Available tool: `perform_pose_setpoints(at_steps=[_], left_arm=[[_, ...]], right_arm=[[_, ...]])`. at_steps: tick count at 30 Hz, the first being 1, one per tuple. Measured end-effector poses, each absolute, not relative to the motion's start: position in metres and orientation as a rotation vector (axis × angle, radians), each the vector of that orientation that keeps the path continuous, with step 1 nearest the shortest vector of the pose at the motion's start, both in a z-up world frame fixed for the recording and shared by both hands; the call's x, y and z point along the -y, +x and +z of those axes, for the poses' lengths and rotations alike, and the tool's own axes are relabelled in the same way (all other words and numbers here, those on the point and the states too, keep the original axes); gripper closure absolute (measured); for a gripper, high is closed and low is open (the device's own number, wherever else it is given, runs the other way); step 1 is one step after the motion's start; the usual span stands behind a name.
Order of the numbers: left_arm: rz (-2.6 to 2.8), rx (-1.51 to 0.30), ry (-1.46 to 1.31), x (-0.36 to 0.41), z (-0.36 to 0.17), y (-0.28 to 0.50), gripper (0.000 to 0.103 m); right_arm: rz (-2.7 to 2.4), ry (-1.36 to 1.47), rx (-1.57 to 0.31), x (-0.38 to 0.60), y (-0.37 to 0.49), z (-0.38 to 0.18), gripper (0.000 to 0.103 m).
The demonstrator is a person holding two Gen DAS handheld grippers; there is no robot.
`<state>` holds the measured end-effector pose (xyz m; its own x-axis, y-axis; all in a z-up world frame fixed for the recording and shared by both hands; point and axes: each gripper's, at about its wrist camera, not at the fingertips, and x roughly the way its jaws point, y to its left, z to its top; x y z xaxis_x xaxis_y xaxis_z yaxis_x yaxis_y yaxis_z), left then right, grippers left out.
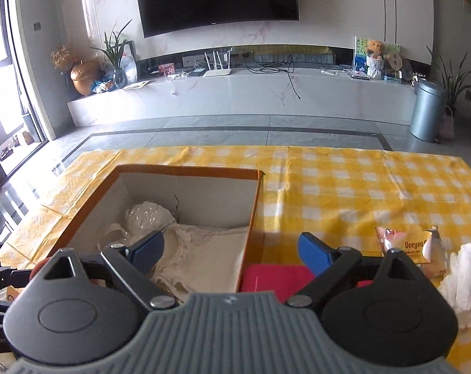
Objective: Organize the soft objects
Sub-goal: 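Lower the red sponge into the cardboard box and open the left gripper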
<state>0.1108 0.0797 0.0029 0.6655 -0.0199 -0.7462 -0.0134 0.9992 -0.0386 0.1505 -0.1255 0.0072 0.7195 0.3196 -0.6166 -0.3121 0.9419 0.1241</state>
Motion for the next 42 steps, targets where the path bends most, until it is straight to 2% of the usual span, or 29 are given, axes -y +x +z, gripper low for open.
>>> perform_pose_setpoints(at_steps=[6,8,16,18,19,20,21,22,23,24,25,29,32,39,42], left_arm=[[0.026,-0.829,0.002,-0.072,0.002,0.110,0.025],[0.031,-0.828,-0.014,-0.074,0.005,0.109,0.018],[0.024,-0.757,-0.012,-0.073,0.037,0.086,0.015],[-0.028,-0.760,0.012,-0.069,0.043,0.080,0.019],[-0.052,-0.777,0.025,-0.065,0.043,0.080,0.025],[-0.070,-0.799,0.042,-0.062,0.042,0.080,0.040],[-0.083,-0.810,0.060,-0.058,0.040,0.080,0.048],[-0.096,-0.823,0.080,-0.053,0.034,0.083,0.064],[-0.103,-0.842,0.091,-0.050,0.029,0.086,0.075],[-0.102,-0.870,0.101,-0.047,0.022,0.090,0.080],[-0.097,-0.899,0.116,-0.045,0.014,0.095,0.088],[-0.082,-0.983,0.118,-0.046,-0.016,0.112,0.096],[-0.066,-1.011,0.089,-0.053,-0.032,0.120,0.097],[-0.059,-1.019,0.061,-0.050,-0.032,0.121,0.096],[-0.070,-1.000,0.032,-0.051,-0.018,0.114,0.089]], right_arm=[[0.354,0.021,-0.677,0.131,0.142,0.008,0.011],[0.357,0.025,-0.679,0.132,0.139,0.010,0.011],[0.351,0.017,-0.681,0.136,0.138,0.013,0.011],[0.346,0.025,-0.690,0.137,0.139,0.013,0.011],[0.341,0.029,-0.692,0.137,0.140,0.012,0.011],[0.336,0.029,-0.694,0.137,0.141,0.012,0.011],[0.328,0.027,-0.695,0.136,0.142,0.011,0.011],[0.320,0.025,-0.697,0.135,0.143,0.010,0.011],[0.319,0.023,-0.701,0.134,0.143,0.010,0.011],[0.320,0.022,-0.704,0.134,0.143,0.009,0.011],[0.322,0.024,-0.707,0.133,0.143,0.008,0.011],[0.325,0.023,-0.722,0.132,0.145,0.006,0.012],[0.319,0.023,-0.730,0.133,0.146,0.004,0.011],[0.314,0.026,-0.746,0.134,0.146,0.002,0.011],[0.319,0.031,-0.739,0.135,0.145,0.004,0.011]])
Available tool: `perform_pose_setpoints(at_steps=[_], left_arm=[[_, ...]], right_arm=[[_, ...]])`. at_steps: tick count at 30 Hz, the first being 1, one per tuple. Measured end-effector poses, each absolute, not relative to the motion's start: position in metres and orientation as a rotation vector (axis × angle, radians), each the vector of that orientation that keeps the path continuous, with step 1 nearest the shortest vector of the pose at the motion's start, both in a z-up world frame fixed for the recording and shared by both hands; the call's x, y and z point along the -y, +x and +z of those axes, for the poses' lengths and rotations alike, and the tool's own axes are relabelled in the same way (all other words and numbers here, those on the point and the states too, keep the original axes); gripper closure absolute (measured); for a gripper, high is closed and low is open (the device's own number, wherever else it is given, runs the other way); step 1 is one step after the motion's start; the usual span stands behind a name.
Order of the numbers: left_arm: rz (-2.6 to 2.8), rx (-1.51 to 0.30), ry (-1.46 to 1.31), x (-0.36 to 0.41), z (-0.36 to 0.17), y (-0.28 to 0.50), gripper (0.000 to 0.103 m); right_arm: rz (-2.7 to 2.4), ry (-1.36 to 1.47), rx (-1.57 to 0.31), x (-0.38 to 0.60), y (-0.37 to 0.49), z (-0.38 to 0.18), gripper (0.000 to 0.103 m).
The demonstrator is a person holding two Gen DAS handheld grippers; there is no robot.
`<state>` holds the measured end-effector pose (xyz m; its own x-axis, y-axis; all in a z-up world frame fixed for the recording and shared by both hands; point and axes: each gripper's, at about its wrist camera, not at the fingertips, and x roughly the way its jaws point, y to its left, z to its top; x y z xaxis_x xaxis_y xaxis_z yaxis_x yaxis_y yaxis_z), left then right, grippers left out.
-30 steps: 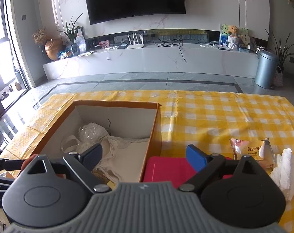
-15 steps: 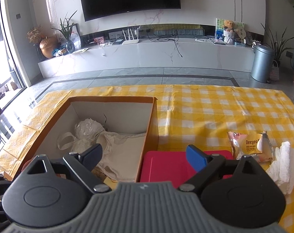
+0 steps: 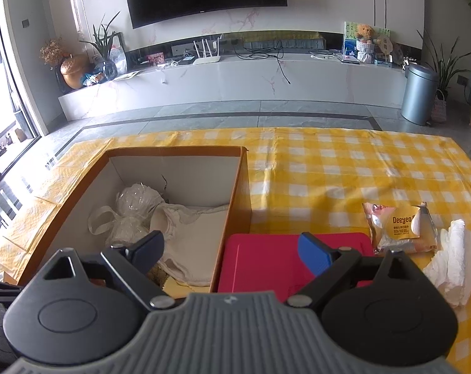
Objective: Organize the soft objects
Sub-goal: 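Lower the red sponge into the cardboard box and open the left gripper, then move both tools back toward the white tissue and wipes packet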
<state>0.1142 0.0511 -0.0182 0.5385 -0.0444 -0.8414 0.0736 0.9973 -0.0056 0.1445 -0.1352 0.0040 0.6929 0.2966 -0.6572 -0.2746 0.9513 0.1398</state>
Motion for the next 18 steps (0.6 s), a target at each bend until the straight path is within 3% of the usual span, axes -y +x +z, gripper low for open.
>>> perform_pose_setpoints(at_steps=[3,5,8,11,18], left_arm=[[-0.098,-0.939,0.002,-0.051,0.004,0.103,0.071],[-0.105,-0.888,-0.001,-0.050,0.019,0.095,0.046],[-0.087,-0.795,0.031,-0.043,0.039,0.082,0.024],[-0.060,-0.687,0.048,-0.037,0.056,0.070,0.015],[-0.067,-0.620,0.061,-0.022,0.073,0.057,0.015]], right_arm=[[0.324,0.038,-0.727,0.138,0.143,0.007,0.011],[0.326,0.042,-0.722,0.140,0.141,0.009,0.012],[0.328,0.048,-0.705,0.147,0.139,0.016,0.012],[0.329,0.065,-0.686,0.156,0.136,0.024,0.011],[0.314,0.073,-0.631,0.185,0.124,0.043,0.011]])
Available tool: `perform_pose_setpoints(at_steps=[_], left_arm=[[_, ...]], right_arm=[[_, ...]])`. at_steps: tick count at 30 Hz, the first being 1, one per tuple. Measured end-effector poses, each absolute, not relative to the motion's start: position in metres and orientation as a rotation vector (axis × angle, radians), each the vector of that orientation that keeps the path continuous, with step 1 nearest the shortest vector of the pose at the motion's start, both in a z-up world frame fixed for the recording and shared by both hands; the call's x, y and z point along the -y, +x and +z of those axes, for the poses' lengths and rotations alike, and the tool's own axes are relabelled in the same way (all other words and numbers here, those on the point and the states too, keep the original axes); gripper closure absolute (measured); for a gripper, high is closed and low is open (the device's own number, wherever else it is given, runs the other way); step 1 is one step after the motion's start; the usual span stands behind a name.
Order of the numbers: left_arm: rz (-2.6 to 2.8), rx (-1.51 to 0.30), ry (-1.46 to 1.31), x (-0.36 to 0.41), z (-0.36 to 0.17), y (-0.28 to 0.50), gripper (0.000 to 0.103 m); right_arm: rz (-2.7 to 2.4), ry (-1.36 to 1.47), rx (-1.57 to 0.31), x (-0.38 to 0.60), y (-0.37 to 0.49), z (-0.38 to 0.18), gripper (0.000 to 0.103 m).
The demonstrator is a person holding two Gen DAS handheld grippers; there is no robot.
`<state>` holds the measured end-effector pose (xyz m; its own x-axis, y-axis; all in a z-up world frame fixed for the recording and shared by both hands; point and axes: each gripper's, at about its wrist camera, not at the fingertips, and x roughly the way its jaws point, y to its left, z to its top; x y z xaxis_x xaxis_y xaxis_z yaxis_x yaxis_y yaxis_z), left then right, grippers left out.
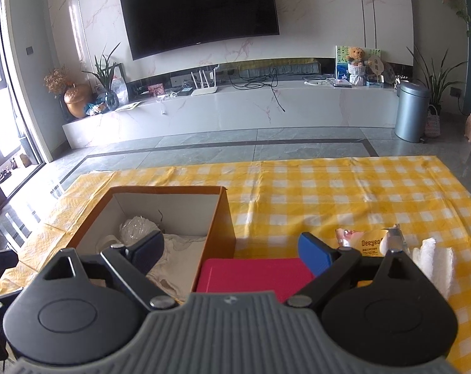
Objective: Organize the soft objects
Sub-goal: 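Move both tools back toward the white tissue and wipes packet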
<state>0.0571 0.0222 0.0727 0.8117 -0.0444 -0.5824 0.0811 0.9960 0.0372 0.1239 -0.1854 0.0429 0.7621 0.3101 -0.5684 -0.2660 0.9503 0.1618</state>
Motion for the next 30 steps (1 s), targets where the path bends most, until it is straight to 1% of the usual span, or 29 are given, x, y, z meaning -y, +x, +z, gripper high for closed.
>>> perform_pose_setpoints(at_steps=[3,8,9,10,12,21,25,30], left_arm=[[-0.090,-0.621,0.070,-0.014,0.078,0.058,0.016],[-0.150,-0.538,0.075,0.006,0.094,0.049,0.017],[-0.153,-0.529,0.073,0.010,0.096,0.050,0.017],[-0.158,-0.519,0.069,0.014,0.099,0.051,0.017],[-0.169,-0.511,0.071,0.022,0.103,0.055,0.017],[-0.182,-0.570,0.054,0.056,0.106,0.082,0.017],[-0.159,-0.574,0.103,0.075,0.105,0.094,0.017],[-0.205,-0.614,0.196,0.101,0.091,0.107,0.017]], right_arm=[[0.276,0.034,-0.606,0.199,0.119,0.050,0.011],[0.189,-0.022,-0.571,0.223,0.111,0.057,0.011],[0.181,-0.022,-0.566,0.230,0.110,0.059,0.010],[0.165,-0.021,-0.557,0.239,0.109,0.060,0.007],[0.140,-0.034,-0.550,0.254,0.106,0.060,0.006],[-0.124,0.015,-0.551,0.337,0.106,0.052,0.005],[-0.187,0.096,-0.589,0.372,0.117,0.035,0.003],[-0.170,0.208,-0.728,0.393,0.156,-0.014,0.003]])
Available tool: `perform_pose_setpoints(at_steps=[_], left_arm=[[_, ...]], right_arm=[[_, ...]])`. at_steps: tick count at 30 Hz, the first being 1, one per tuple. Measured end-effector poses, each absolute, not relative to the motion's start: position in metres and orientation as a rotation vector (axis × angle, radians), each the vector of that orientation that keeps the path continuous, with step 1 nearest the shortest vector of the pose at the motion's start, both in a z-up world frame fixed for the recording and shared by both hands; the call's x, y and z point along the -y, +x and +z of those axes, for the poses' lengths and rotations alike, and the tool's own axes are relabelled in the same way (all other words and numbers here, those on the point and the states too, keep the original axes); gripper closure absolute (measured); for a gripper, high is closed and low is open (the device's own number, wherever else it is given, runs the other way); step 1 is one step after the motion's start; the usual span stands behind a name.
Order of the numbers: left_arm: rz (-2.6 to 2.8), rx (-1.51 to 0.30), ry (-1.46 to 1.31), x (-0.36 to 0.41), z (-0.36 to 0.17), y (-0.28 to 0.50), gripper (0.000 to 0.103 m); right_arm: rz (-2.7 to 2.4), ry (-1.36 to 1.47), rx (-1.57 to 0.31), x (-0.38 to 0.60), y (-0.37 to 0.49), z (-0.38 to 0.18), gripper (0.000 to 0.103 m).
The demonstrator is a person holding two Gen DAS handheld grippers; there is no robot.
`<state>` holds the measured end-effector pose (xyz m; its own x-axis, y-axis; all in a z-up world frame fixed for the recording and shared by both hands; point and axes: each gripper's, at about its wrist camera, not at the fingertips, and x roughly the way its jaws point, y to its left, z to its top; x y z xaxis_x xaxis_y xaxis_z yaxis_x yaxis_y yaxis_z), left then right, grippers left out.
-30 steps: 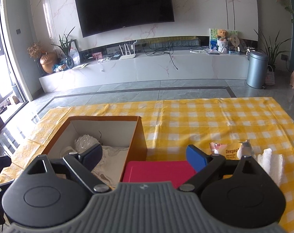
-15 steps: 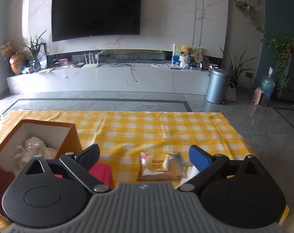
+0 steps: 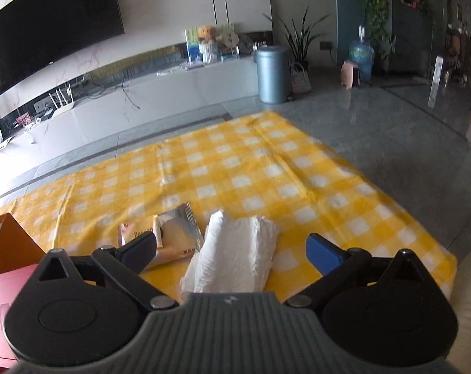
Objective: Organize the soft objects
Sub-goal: 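Move both tools back toward the white tissue and wipes packet, then grasp the white tissue with the right gripper and lift it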
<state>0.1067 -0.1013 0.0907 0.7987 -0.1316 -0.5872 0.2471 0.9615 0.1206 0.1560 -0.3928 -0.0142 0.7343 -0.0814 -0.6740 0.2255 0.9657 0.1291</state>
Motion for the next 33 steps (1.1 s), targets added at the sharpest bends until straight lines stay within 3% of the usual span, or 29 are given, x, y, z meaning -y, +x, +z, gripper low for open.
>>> perform_pose_setpoints(at_steps=[9,24,27,29,31,33], left_arm=[[-0.283,-0.685,0.314,0.141,0.066,0.126,0.017],[-0.261,-0.750,0.454,0.156,0.054,0.156,0.017],[-0.242,-0.784,0.458,0.161,0.043,0.167,0.017],[-0.246,-0.813,0.438,0.164,0.036,0.174,0.017],[-0.261,-0.816,0.426,0.168,0.032,0.181,0.017],[-0.291,-0.830,0.449,0.175,0.026,0.191,0.017]], right_arm=[[-0.190,0.214,-1.019,0.378,0.234,-0.101,0.003],[-0.237,0.134,-1.048,0.373,0.250,-0.124,0.003],[-0.241,0.125,-1.039,0.373,0.247,-0.120,0.015],[-0.225,0.118,-1.028,0.372,0.243,-0.116,0.028],[-0.206,0.090,-1.019,0.370,0.239,-0.111,0.052],[-0.192,0.063,-1.023,0.367,0.237,-0.109,0.061]])
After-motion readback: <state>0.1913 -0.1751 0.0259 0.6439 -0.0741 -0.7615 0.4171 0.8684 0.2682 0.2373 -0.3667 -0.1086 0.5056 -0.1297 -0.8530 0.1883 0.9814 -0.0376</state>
